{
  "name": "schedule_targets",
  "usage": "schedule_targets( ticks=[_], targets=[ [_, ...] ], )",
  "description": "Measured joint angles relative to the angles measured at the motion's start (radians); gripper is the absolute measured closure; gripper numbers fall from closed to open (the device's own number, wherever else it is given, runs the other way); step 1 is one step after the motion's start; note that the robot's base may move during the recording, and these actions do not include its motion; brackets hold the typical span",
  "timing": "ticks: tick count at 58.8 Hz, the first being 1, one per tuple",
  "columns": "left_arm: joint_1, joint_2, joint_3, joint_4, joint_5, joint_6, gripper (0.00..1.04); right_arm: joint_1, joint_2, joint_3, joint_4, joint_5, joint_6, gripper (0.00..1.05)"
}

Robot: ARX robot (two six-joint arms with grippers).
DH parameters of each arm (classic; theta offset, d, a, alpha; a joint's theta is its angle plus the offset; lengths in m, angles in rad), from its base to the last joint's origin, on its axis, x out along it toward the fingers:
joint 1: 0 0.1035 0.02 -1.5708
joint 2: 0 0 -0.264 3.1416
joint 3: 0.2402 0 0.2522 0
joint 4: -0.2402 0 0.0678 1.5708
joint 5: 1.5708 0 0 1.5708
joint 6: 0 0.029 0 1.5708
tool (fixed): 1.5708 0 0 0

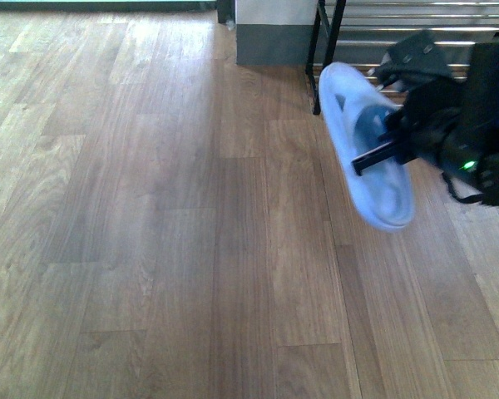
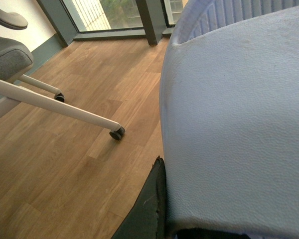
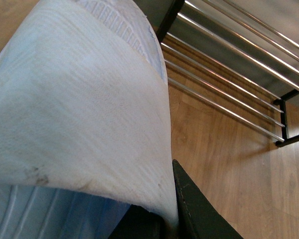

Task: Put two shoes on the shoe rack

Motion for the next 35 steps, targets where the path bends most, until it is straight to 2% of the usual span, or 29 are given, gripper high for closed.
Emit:
schedule_targets(
  ticks=[13,24,30,35],
  targets=[
    [0.000,0.000,0.000,0.000,0.000,0.000,1.03,0.002,-0.463,-0.225,-0.203,-0.077,-0.006,1.03],
    [0.000,0.000,0.000,0.000,0.000,0.000,1.03,0.020,-0.844,-0.395,-0.348,-0.095,0.026,1.03],
    [0.000,0.000,0.000,0.000,0.000,0.000,1.03,0.074,-1.096,-0.491,-0.463,-0.077,0.065,1.03],
    [0.000,0.000,0.000,0.000,0.000,0.000,1.03,0.151,-1.346,-0.543,-0.642,-0.033,0.119,1.03]
  ],
)
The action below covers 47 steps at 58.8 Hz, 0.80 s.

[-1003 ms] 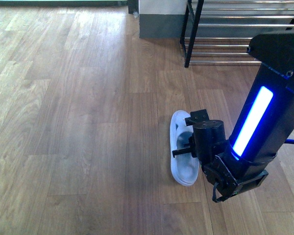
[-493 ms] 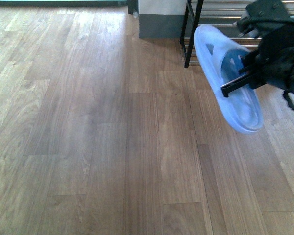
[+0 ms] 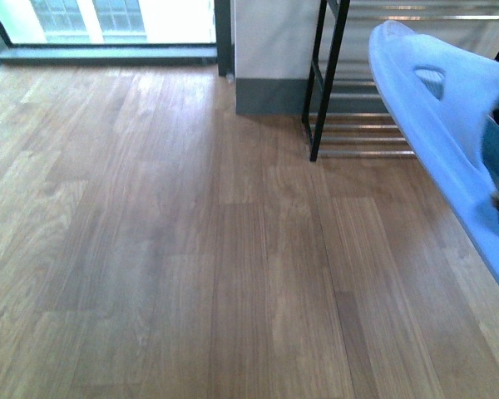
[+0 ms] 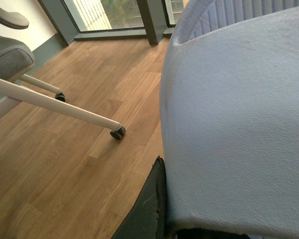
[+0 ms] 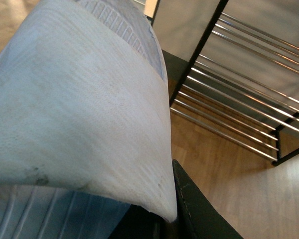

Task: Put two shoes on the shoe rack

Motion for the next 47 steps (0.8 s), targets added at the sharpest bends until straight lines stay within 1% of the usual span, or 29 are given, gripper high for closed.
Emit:
schedule_targets(
  ticks=[3,9,47],
  targets=[
    [0.000,0.000,0.000,0.000,0.000,0.000,1.03,0.027,-0.127,-0.014,-0.073,0.002,0.024,1.03],
    [0.000,0.000,0.000,0.000,0.000,0.000,1.03,0.035,-0.219,-0.010,-0.087,0.014,0.048,1.03],
    [0.001,0.000,0.000,0.000,-0.001,0.000,1.03,0.040,-0.222,-0.015,-0.093,0.012,0.058,1.03]
  ],
)
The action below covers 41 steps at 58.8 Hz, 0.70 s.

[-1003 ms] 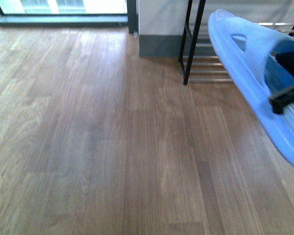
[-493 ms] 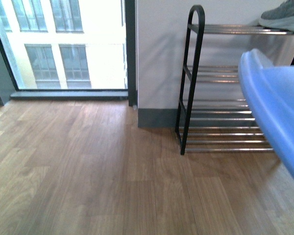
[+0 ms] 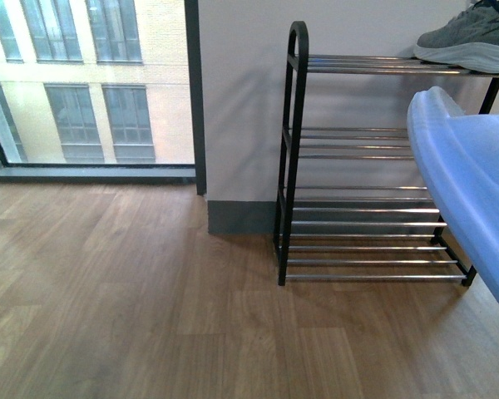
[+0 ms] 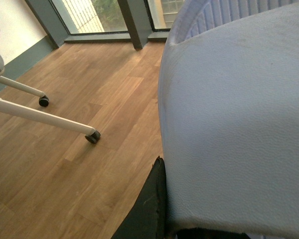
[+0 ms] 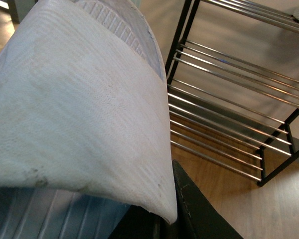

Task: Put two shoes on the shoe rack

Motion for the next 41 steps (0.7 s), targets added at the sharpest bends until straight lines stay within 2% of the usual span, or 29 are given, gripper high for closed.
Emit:
schedule_targets(
  ticks=[41],
  targets=[
    [-0.002,0.000,-0.003,0.000,0.004,0.000,1.03,-0.001,0.000,-0.001,0.000,0.005,0.002,1.03]
  ],
)
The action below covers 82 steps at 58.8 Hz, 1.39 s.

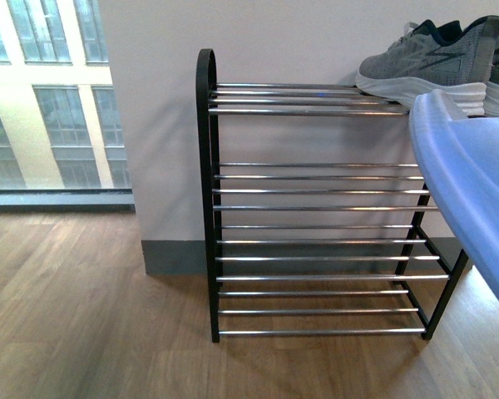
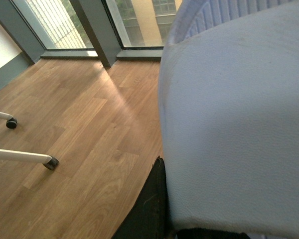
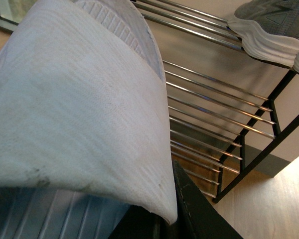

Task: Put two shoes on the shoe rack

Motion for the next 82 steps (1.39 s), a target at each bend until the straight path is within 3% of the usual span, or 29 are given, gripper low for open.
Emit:
schedule_targets(
  ticks=[82],
  targets=[
    [0.000,0.000,0.000,0.000,-0.003,0.003,1.03,0.001,0.000,-0.001,-0.001,-0.002,0.002,1.03]
  ],
)
